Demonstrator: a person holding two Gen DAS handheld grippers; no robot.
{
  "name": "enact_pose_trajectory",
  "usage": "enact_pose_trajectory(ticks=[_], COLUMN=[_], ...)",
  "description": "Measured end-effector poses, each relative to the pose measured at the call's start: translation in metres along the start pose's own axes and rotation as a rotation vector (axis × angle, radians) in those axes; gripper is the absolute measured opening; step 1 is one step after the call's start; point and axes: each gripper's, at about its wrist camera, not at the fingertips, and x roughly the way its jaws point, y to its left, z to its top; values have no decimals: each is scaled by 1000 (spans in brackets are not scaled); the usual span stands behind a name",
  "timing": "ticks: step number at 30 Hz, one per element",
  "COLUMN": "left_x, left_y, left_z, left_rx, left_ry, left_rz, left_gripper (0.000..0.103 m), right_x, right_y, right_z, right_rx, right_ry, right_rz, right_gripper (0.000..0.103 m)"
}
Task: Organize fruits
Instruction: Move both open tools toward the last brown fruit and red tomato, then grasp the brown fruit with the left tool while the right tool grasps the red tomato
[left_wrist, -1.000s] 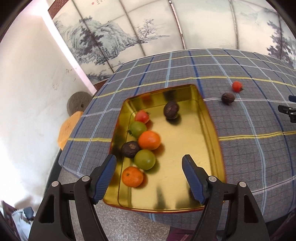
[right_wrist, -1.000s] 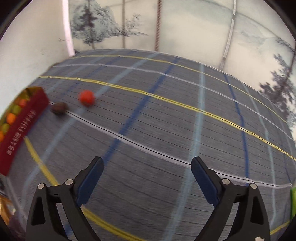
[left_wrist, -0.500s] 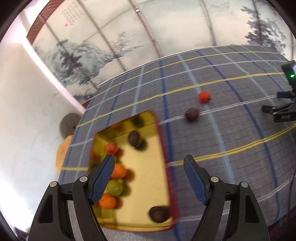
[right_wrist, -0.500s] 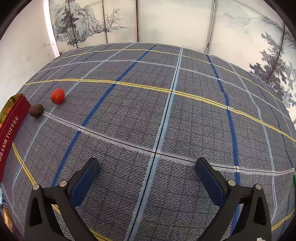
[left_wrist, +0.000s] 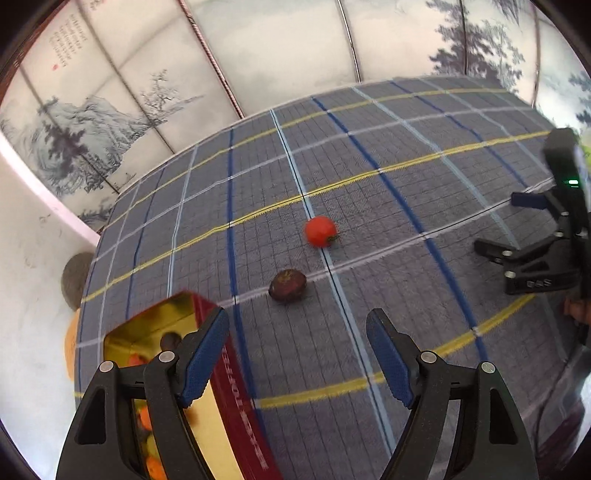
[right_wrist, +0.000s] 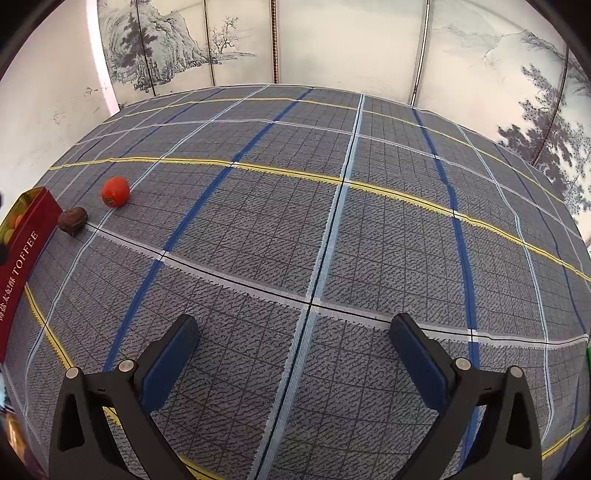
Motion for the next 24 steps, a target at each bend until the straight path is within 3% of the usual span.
enact_pose_trajectory(ticks=[5, 16, 18, 20, 24], left_x=[28, 93, 98, 101, 93], left_y=[1, 20, 25, 30, 33], left_z=[14, 23, 24, 25, 18], left_rx=[59, 58, 28, -12, -116], left_ry=[31, 176, 189, 199, 229], left_rz=[-28, -104, -144, -178, -182], left_gripper=[77, 72, 67, 36, 36], right_x=[1, 0, 0, 0, 0], right_y=[1, 3, 3, 2, 3], right_z=[-1, -1, -1, -1, 0], right_rx=[0, 2, 1, 1, -1], right_ry=[0, -1, -1, 0, 0], right_rz=[0, 2, 1, 1, 0], right_gripper=[103, 103, 103, 103, 103])
